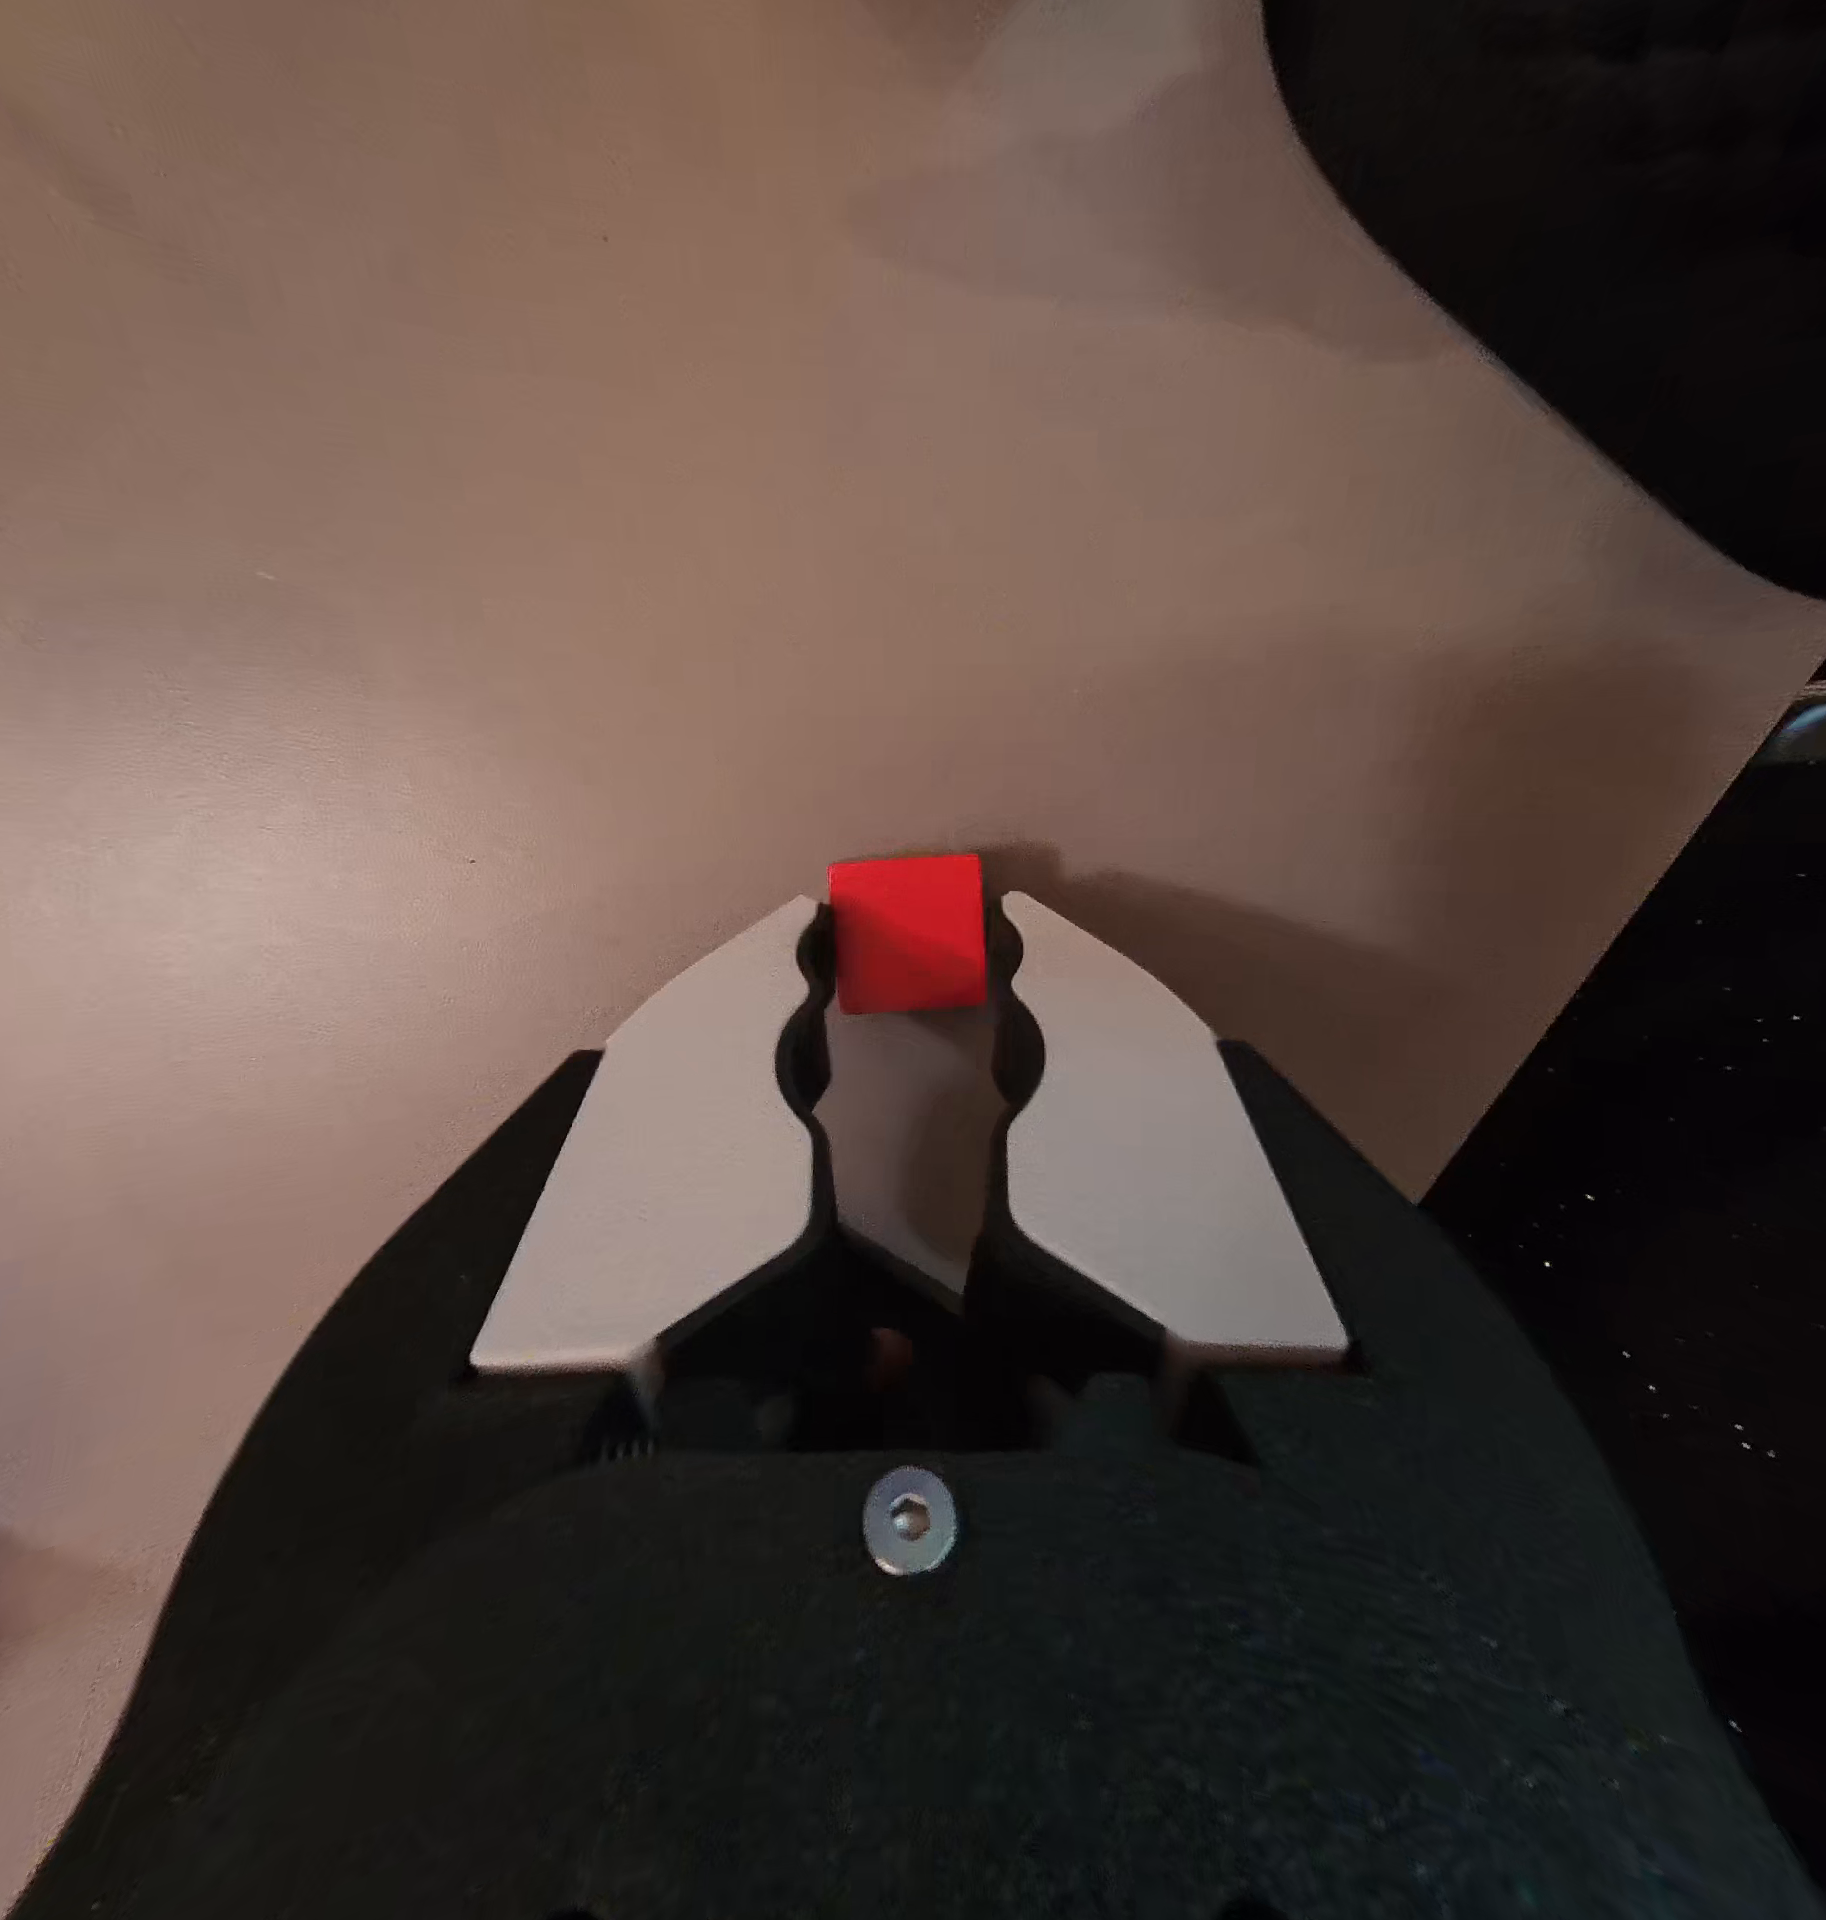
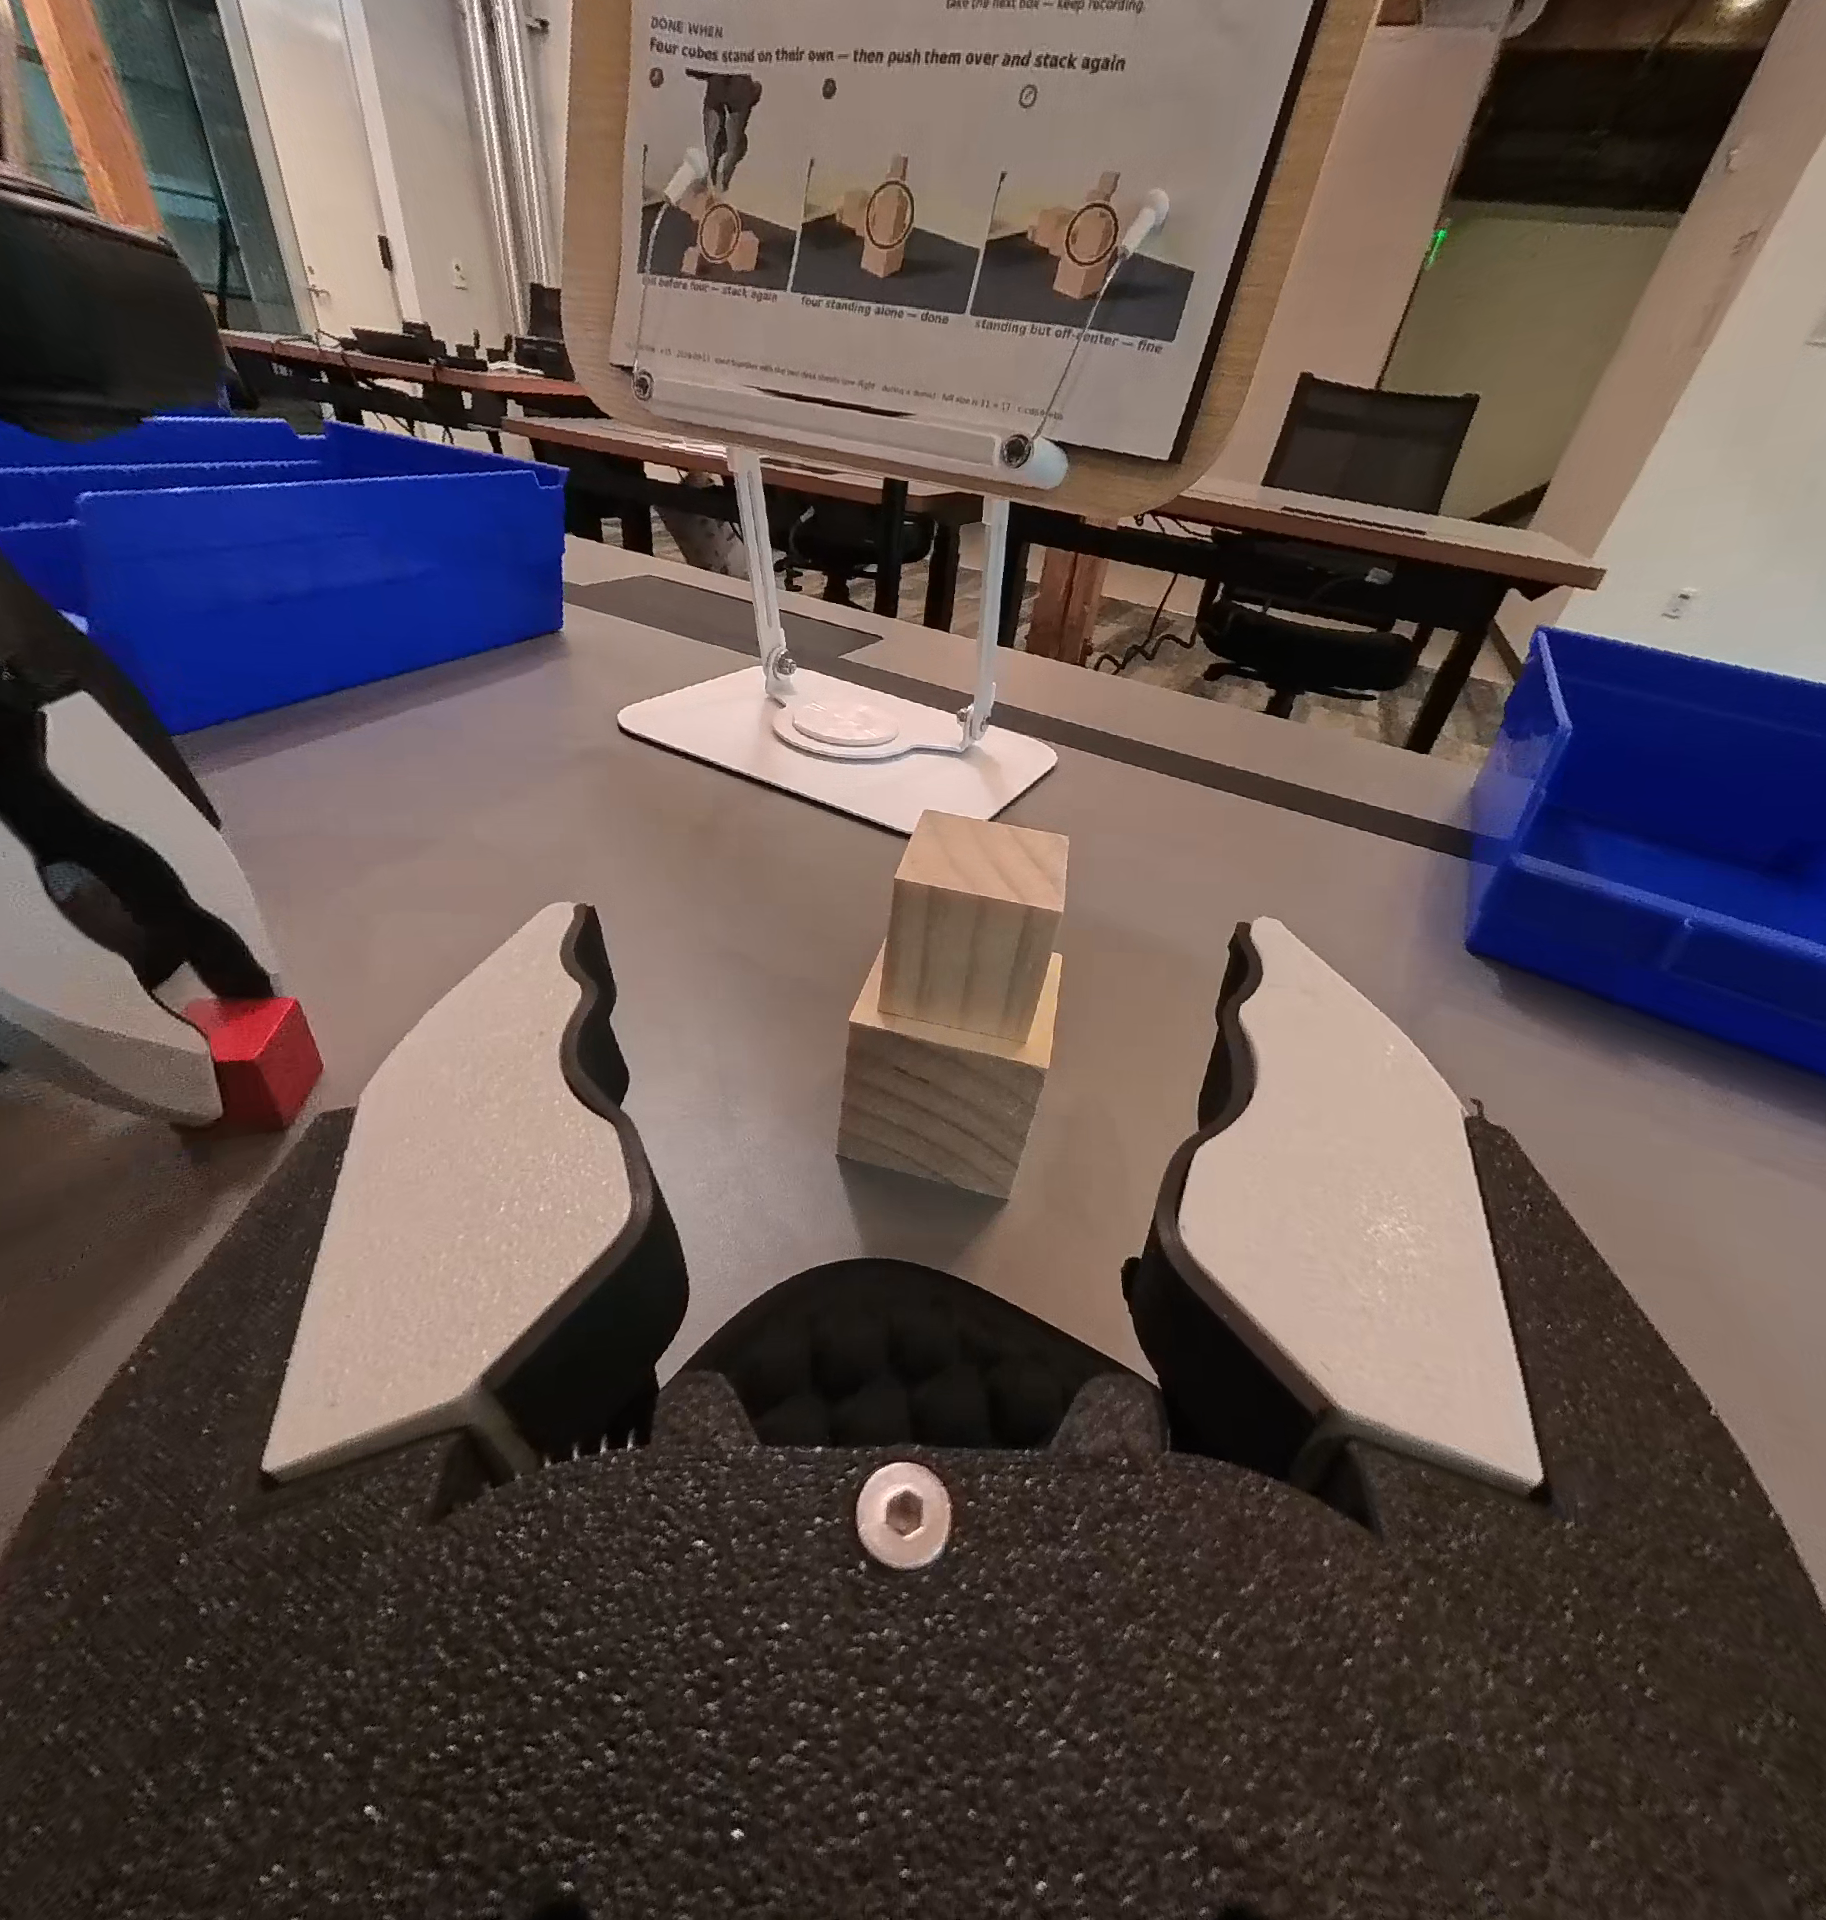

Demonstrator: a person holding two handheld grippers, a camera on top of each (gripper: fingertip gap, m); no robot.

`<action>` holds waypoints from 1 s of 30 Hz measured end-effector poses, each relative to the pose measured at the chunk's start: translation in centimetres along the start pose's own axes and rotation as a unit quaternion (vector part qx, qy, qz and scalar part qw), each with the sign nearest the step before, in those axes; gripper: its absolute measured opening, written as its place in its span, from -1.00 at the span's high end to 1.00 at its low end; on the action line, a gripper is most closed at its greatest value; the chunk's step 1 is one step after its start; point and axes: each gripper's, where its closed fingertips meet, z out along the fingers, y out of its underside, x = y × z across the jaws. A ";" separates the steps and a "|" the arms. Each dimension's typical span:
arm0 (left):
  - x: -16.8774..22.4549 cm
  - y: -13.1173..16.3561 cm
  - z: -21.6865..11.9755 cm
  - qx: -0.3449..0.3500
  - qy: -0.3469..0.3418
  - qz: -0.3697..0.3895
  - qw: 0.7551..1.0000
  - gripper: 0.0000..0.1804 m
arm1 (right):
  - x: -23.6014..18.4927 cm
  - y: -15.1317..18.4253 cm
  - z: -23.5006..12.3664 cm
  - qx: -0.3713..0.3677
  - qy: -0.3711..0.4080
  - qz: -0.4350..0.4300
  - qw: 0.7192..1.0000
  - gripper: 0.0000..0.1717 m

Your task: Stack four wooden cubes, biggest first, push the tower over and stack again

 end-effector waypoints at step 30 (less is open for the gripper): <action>2.3 -21.3 -2.6 0.006 0.115 0.191 0.975 0.70 | 0.4 0.0 0.0 0.002 -0.003 0.026 1.000 -0.26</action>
